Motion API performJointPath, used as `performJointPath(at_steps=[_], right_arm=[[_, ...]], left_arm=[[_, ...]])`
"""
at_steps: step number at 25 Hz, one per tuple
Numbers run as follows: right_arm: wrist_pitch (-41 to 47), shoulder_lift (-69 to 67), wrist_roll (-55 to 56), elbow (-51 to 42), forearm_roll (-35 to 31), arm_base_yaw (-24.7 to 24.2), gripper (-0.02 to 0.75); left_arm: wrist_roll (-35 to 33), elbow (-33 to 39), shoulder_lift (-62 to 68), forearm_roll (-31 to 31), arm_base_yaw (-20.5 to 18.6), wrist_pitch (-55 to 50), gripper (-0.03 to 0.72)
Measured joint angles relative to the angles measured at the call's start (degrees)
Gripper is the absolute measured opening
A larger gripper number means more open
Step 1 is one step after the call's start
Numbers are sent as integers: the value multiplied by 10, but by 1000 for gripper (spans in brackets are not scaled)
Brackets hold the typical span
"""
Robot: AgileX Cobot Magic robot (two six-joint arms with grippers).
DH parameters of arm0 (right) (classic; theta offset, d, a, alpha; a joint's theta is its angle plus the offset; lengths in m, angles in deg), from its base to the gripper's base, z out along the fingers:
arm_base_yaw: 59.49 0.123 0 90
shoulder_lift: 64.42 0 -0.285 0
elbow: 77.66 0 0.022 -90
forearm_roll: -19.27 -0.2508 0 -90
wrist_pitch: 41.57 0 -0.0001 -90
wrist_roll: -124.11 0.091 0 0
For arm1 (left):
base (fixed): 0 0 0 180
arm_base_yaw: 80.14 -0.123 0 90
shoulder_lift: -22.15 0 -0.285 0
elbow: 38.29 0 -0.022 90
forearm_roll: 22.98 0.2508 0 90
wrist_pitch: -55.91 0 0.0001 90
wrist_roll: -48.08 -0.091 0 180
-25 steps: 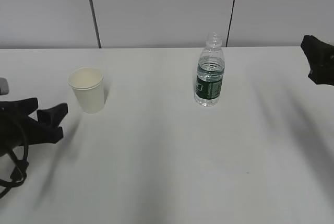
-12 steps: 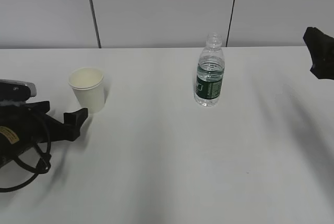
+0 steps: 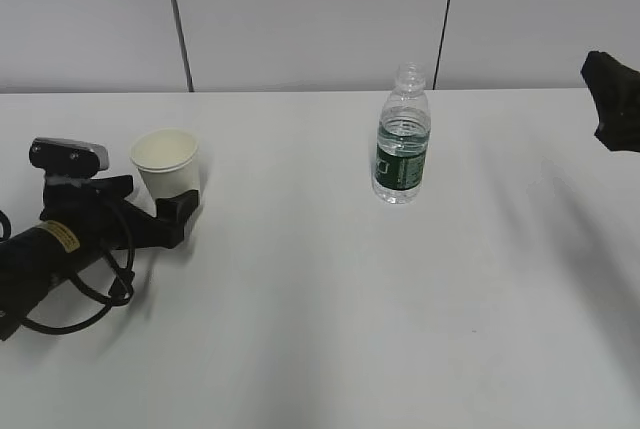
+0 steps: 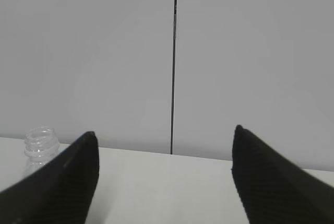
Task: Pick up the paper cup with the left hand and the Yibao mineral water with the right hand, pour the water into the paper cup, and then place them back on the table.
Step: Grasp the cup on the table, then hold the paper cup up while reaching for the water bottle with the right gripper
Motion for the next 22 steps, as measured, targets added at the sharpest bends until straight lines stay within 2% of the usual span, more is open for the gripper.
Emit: performJointPath(at_steps=[7, 17, 22], right_arm=[[-1, 0, 0, 0, 0, 0, 585], [-1, 0, 0, 0, 1, 0, 585], [-1, 0, 0, 0, 1, 0, 585]], left_arm=[[2, -33, 1, -1, 13, 0, 620], [2, -36, 1, -16, 13, 0, 580], [2, -36, 1, -16, 13, 0, 511]])
